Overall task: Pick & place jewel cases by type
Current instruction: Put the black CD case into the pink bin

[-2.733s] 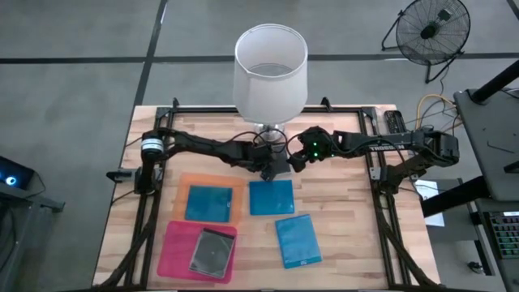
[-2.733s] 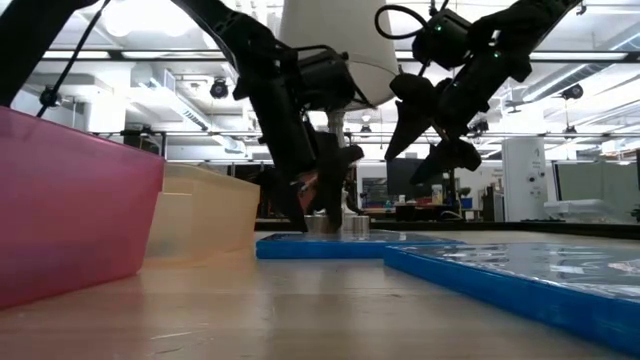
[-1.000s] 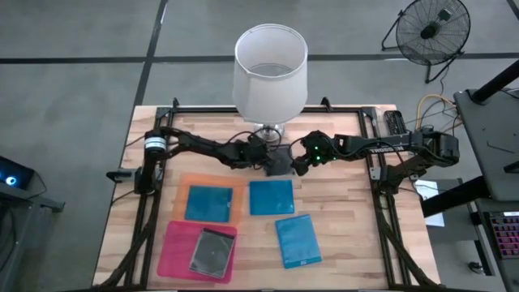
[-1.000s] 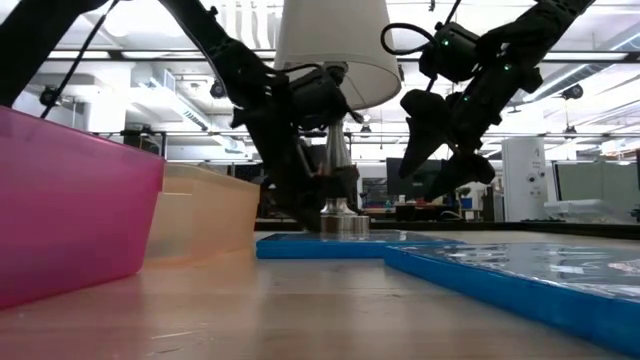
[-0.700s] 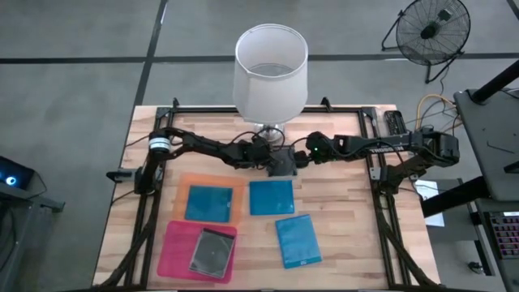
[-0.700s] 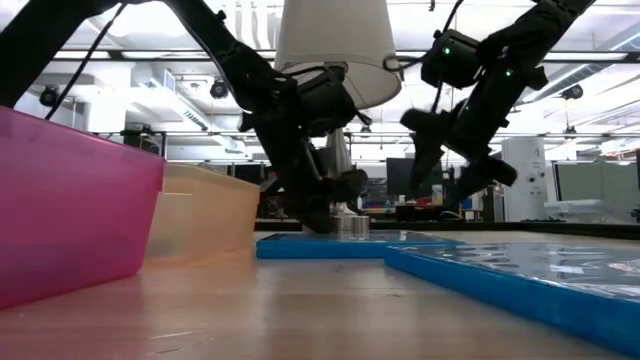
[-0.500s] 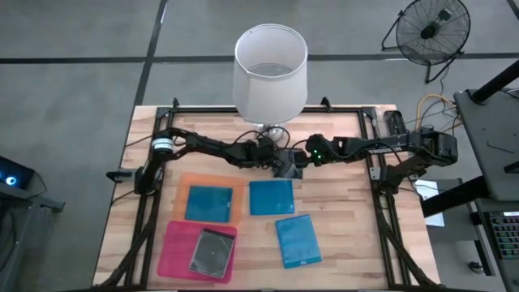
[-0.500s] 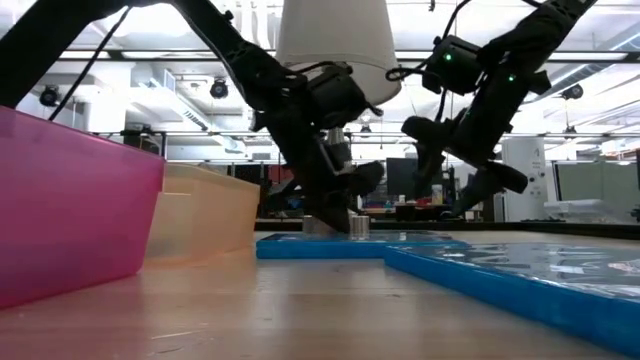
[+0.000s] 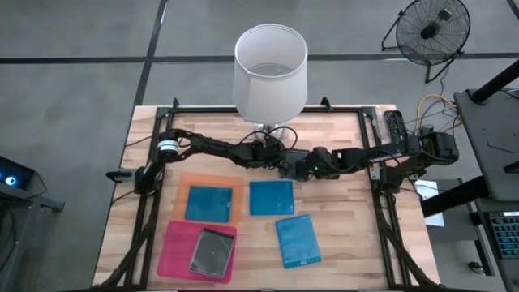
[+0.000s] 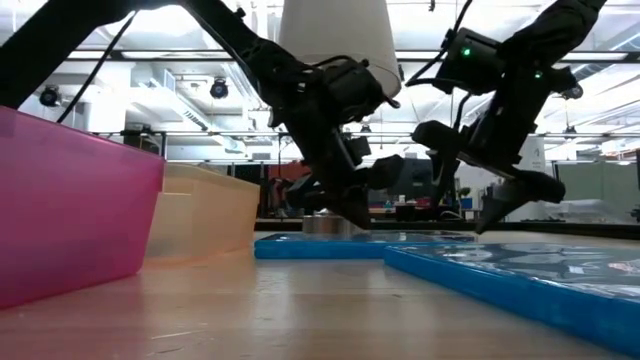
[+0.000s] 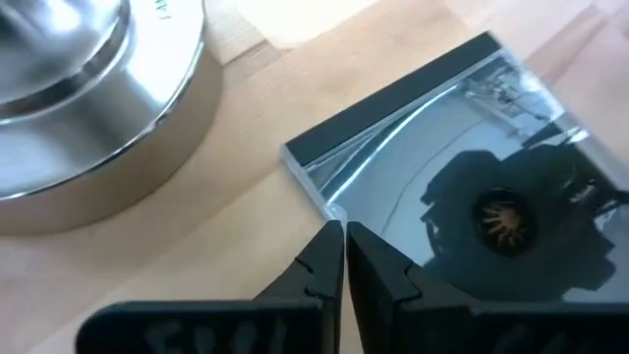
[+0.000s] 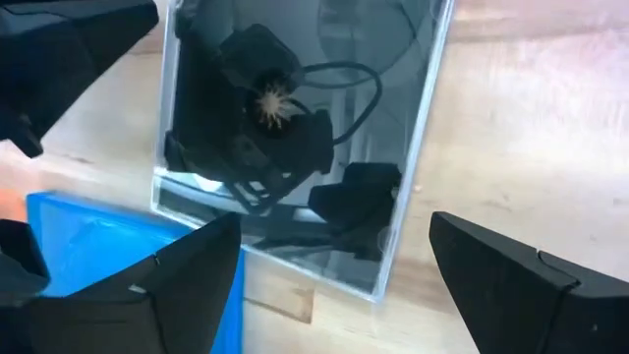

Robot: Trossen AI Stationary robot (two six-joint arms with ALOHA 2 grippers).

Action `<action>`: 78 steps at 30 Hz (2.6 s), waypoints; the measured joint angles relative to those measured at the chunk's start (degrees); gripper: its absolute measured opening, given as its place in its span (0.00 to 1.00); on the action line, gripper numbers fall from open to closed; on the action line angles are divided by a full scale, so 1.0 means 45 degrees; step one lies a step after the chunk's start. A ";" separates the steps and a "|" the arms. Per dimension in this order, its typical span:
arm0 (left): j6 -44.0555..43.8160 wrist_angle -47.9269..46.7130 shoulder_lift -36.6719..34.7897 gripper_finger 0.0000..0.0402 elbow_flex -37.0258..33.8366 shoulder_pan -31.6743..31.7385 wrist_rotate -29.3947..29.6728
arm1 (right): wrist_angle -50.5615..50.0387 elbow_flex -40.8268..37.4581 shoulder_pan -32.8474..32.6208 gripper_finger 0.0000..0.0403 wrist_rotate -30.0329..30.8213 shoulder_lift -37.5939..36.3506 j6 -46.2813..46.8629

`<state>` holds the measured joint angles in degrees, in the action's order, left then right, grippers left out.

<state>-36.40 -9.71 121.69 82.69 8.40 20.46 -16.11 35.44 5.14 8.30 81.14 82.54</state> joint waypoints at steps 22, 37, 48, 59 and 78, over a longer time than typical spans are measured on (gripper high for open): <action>-0.0944 -0.0123 -0.0019 0.00 -0.0220 -0.0139 -0.0647 | 0.0859 -0.0039 -0.0831 0.81 0.1110 0.1086 0.1336; -0.1013 0.0639 0.0313 0.00 0.0002 -0.0146 -0.1127 | 0.1090 0.0121 -0.1508 0.81 0.0908 0.1275 0.2822; -0.0672 0.0929 0.0025 0.00 0.0007 -0.0282 -0.1593 | -0.0935 0.0111 -0.2365 0.81 0.2237 0.0254 0.4610; -0.0586 -0.0390 -0.1242 0.00 0.0075 -0.0675 -0.2518 | -0.5080 0.1411 -0.2249 0.81 0.3855 -0.1798 -0.0610; -0.2274 -0.0896 -0.4125 0.00 -0.0056 -0.2353 -0.6081 | -0.1428 0.1417 0.2269 0.06 0.0625 -0.1604 -0.9747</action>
<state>-46.63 -13.74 103.12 82.43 -2.18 -6.91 -22.54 41.82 15.35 11.11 73.93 38.68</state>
